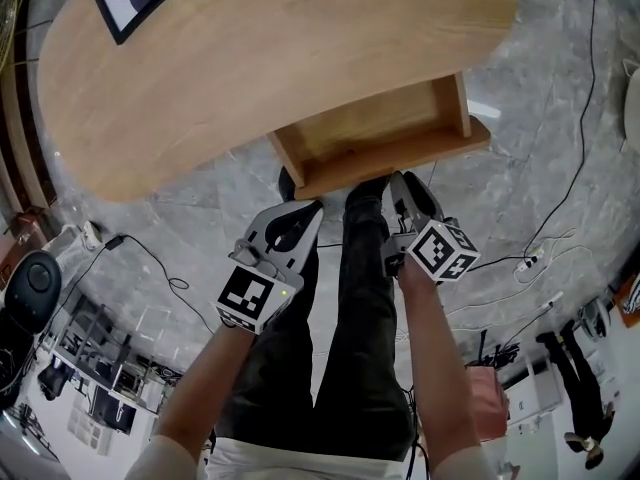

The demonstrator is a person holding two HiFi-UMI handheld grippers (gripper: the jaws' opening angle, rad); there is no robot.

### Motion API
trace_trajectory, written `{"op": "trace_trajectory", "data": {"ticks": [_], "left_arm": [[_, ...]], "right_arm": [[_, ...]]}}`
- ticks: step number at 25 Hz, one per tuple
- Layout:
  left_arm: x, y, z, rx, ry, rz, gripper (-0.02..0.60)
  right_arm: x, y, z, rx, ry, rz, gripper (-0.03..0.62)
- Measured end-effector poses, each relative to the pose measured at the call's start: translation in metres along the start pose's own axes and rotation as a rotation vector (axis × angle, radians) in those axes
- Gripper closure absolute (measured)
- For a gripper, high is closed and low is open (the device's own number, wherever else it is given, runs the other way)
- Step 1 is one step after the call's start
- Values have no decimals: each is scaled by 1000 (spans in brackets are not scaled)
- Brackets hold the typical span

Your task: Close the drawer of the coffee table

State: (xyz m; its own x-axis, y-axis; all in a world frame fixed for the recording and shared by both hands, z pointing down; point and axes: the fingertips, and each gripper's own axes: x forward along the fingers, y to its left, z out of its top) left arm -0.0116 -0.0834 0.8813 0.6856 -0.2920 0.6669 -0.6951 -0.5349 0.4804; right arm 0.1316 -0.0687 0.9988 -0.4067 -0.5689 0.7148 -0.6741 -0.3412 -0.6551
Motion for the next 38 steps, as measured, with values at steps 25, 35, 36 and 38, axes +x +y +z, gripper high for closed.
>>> {"op": "trace_trajectory", "data": {"ticks": [25,35,36,38], "left_arm": [[-2,4,4,-89,-19,0,575],[-7,17,11,-100,-27,5,575],[-8,19,12,-100,-29,4,575],[-9,23,13,-103,-32,6,575]], "right_arm": [[7,17,6,181,-14,41,477],[15,30,25,177,-47,68,485],[19,36,29,170,-49,78,488],[28,47,36,152,-50,91,488]]}}
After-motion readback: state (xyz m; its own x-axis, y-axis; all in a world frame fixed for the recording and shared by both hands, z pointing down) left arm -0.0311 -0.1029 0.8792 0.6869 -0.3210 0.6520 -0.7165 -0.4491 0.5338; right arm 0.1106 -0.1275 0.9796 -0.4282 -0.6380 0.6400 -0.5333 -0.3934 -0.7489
